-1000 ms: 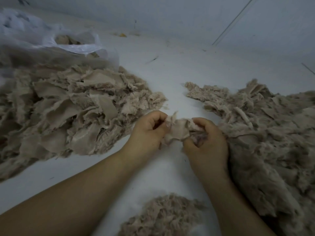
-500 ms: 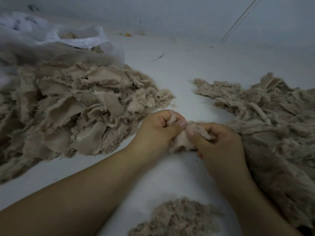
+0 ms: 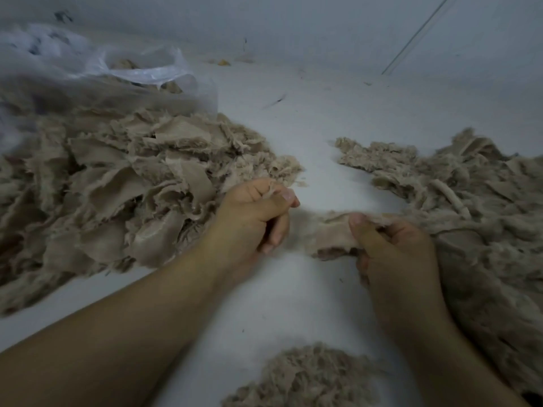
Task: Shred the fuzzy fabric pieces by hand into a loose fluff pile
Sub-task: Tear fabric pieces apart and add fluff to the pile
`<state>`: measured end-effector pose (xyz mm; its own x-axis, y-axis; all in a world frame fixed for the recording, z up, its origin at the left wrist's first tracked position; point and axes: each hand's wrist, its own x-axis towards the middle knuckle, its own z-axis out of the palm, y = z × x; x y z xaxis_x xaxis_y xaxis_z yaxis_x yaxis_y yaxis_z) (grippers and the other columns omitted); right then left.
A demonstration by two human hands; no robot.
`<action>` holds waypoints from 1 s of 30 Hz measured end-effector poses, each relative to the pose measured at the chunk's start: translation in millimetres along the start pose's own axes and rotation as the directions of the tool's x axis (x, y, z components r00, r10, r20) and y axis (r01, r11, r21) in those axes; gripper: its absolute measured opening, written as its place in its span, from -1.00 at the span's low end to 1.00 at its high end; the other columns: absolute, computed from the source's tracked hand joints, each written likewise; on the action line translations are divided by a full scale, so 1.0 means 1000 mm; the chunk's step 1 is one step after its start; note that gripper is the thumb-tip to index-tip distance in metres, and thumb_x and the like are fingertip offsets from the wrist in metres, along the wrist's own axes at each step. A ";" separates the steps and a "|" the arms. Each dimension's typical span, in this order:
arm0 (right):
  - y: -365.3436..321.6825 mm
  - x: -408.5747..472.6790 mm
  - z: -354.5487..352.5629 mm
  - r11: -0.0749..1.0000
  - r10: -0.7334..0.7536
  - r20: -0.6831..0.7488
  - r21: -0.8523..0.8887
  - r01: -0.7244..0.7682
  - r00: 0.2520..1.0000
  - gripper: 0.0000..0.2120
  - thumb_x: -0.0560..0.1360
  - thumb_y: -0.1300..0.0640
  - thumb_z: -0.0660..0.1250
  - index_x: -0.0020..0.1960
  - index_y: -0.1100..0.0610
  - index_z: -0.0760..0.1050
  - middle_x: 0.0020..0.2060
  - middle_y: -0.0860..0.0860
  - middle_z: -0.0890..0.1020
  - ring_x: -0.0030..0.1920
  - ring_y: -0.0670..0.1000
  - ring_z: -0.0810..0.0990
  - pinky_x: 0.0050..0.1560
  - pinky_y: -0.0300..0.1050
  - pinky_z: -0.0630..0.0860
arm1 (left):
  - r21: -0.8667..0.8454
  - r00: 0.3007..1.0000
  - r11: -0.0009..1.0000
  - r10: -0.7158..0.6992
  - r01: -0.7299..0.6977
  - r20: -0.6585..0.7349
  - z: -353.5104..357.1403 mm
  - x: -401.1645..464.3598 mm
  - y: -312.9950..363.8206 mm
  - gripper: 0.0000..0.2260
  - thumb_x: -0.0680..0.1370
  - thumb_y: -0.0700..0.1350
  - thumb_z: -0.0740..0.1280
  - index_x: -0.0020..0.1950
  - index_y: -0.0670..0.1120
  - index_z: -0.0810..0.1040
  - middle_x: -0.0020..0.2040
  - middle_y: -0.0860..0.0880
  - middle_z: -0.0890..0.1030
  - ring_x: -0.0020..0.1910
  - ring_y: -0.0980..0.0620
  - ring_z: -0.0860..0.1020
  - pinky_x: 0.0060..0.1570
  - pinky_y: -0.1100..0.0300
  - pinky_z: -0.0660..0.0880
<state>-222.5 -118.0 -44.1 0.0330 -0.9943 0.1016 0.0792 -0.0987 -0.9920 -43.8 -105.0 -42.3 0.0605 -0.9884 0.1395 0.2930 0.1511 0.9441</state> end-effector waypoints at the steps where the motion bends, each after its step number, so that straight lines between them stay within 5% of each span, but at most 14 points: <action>1: 0.000 0.000 0.000 1.000 0.004 0.009 0.008 -0.005 1.000 -0.73 0.54 0.20 0.39 -0.33 0.20 0.50 -0.62 -0.04 0.43 -0.58 -0.18 0.36 -0.53 -0.31 0.31 | 0.032 0.982 0.999 -0.040 0.035 0.185 -0.007 0.001 0.006 -0.88 0.51 -0.23 0.33 -0.21 -0.21 0.50 -0.61 -0.09 0.40 -0.68 0.05 0.21 -0.55 0.17 0.05; 3: 0.001 0.000 0.000 1.000 -0.013 0.045 -0.017 0.014 0.999 -0.68 0.48 0.19 0.46 -0.29 0.38 0.45 -0.53 0.22 0.42 -0.48 -0.01 0.40 -0.39 -0.17 0.36 | 0.206 0.779 0.971 -0.224 0.124 0.586 -0.017 0.000 0.020 -0.90 0.44 -0.18 0.42 -0.17 -0.21 0.60 -0.53 -0.10 0.53 -0.67 0.06 0.29 -0.58 0.29 0.19; 4: 0.001 -0.001 0.000 0.998 -0.031 0.068 -0.045 0.034 0.997 -0.63 0.45 0.18 0.50 -0.28 0.41 0.41 -0.49 0.28 0.38 -0.43 0.02 0.36 -0.38 -0.08 0.33 | 0.288 0.665 0.948 -0.301 0.134 0.683 -0.019 0.000 0.025 -0.82 0.42 -0.12 0.47 -0.11 -0.23 0.63 -0.47 -0.10 0.58 -0.64 0.08 0.34 -0.56 0.32 0.27; 5: 0.001 -0.002 0.001 0.996 -0.044 0.091 -0.077 0.051 0.995 -0.60 0.43 0.17 0.52 -0.28 0.42 0.38 -0.48 0.32 0.38 -0.41 0.05 0.34 -0.39 0.02 0.32 | 0.328 0.626 0.934 -0.339 0.138 0.702 -0.019 0.000 0.026 -0.73 0.40 -0.04 0.52 -0.08 -0.24 0.65 -0.45 -0.08 0.59 -0.63 0.10 0.37 -0.54 0.34 0.32; 7: 0.001 -0.003 0.002 0.990 -0.045 0.143 -0.129 0.063 0.989 -0.60 0.38 0.15 0.56 -0.26 0.43 0.44 -0.42 0.43 0.46 -0.39 0.08 0.42 -0.44 0.18 0.42 | 0.362 0.787 0.925 -0.309 0.118 0.534 -0.012 -0.001 0.022 -0.70 0.35 0.05 0.56 -0.17 -0.17 0.66 -0.51 -0.03 0.54 -0.65 0.14 0.35 -0.59 0.38 0.28; 9: 0.000 -0.004 0.002 0.979 -0.039 0.188 -0.187 0.075 0.981 -0.75 0.33 0.14 0.56 -0.29 0.30 0.57 -0.40 0.36 0.58 -0.42 0.08 0.52 -0.45 0.13 0.51 | 0.369 0.952 0.929 -0.136 0.026 0.274 -0.002 -0.002 0.012 -0.73 0.32 -0.03 0.60 -0.23 -0.14 0.57 -0.54 -0.04 0.47 -0.65 0.09 0.32 -0.61 0.35 0.24; 11: 0.000 -0.004 0.002 0.974 -0.031 0.251 -0.208 0.085 0.968 -0.89 0.32 0.26 0.54 -0.33 0.15 0.62 -0.47 0.17 0.63 -0.46 0.02 0.58 -0.47 -0.08 0.54 | 0.383 0.979 0.921 -0.003 -0.077 0.206 0.008 -0.003 0.001 -0.67 0.30 -0.07 0.59 -0.13 -0.12 0.50 -0.49 -0.14 0.43 -0.57 0.01 0.34 -0.56 0.25 0.30; 14: 0.002 -0.004 0.003 0.966 -0.072 0.289 -0.217 0.139 0.955 -0.76 0.39 0.31 0.49 -0.40 0.10 0.60 -0.53 0.03 0.60 -0.51 -0.10 0.53 -0.48 -0.26 0.47 | 0.521 0.967 0.819 0.153 -0.239 0.203 0.019 -0.006 -0.006 -0.87 0.45 -0.09 0.47 -0.17 -0.08 0.54 -0.42 -0.17 0.50 -0.51 -0.03 0.48 -0.53 0.21 0.38; 19: 0.003 -0.002 0.004 0.975 -0.081 0.212 -0.186 0.122 0.974 -0.78 0.49 0.20 0.46 -0.31 0.24 0.56 -0.51 0.05 0.52 -0.47 -0.08 0.44 -0.45 -0.22 0.41 | 0.332 0.983 0.939 0.141 -0.095 -0.117 0.012 0.003 -0.004 -0.79 0.59 -0.27 0.30 -0.25 -0.17 0.49 -0.56 -0.02 0.38 -0.61 0.10 0.27 -0.57 0.34 0.22; 21: 0.004 0.000 0.002 0.992 -0.031 0.135 -0.117 0.046 0.990 -0.72 0.55 0.16 0.37 -0.30 0.23 0.51 -0.52 0.06 0.47 -0.48 -0.07 0.40 -0.47 -0.21 0.37 | 0.203 0.997 0.979 0.038 -0.024 -0.066 0.001 0.007 0.001 -0.79 0.59 -0.28 0.29 -0.26 -0.19 0.50 -0.58 -0.04 0.36 -0.65 0.10 0.22 -0.59 0.37 0.17; 23: 0.002 0.001 0.002 0.995 -0.005 0.098 -0.099 0.015 0.995 -0.68 0.61 0.12 0.28 -0.31 0.18 0.51 -0.51 0.01 0.46 -0.47 -0.09 0.39 -0.46 -0.19 0.36 | 0.244 0.971 0.968 -0.111 0.058 0.211 -0.009 0.006 0.009 -0.83 0.54 -0.24 0.37 -0.26 -0.20 0.58 -0.58 -0.09 0.44 -0.70 0.09 0.27 -0.62 0.40 0.19; 26: 0.002 0.001 0.004 0.998 -0.015 0.103 -0.056 0.021 0.995 -0.68 0.65 0.13 0.21 -0.21 0.21 0.56 -0.37 0.14 0.62 -0.35 0.11 0.58 -0.33 0.02 0.56 | 0.415 0.772 0.899 -0.359 0.137 0.524 -0.021 0.003 0.022 -0.72 0.51 -0.07 0.40 -0.22 -0.29 0.64 -0.51 -0.12 0.55 -0.69 0.12 0.36 -0.59 0.41 0.27; 27: 0.002 0.001 0.004 0.999 -0.009 0.103 -0.034 0.013 0.995 -0.68 0.66 0.14 0.19 -0.18 0.23 0.58 -0.30 0.18 0.66 -0.29 0.17 0.64 -0.27 0.06 0.62 | 0.430 0.770 0.890 -0.378 0.150 0.515 -0.021 0.003 0.023 -0.68 0.51 -0.02 0.39 -0.24 -0.29 0.64 -0.52 -0.12 0.55 -0.69 0.12 0.36 -0.57 0.40 0.26; 30: 0.001 0.002 0.004 1.000 0.008 0.105 0.019 -0.010 0.994 -0.65 0.66 0.14 0.17 -0.17 0.12 0.67 -0.26 0.15 0.70 -0.30 0.10 0.68 -0.34 -0.11 0.61 | 0.465 0.935 0.880 -0.239 0.094 0.263 -0.012 0.005 0.018 -0.73 0.43 0.00 0.50 -0.28 -0.20 0.61 -0.57 -0.07 0.48 -0.68 0.11 0.30 -0.59 0.35 0.21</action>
<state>-218.4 -119.5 -44.7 0.1378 -0.9853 0.1011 0.0978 -0.0881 -0.9913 -26.8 -107.1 -27.6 -0.2645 -0.9642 -0.0170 -0.1806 0.0323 0.9830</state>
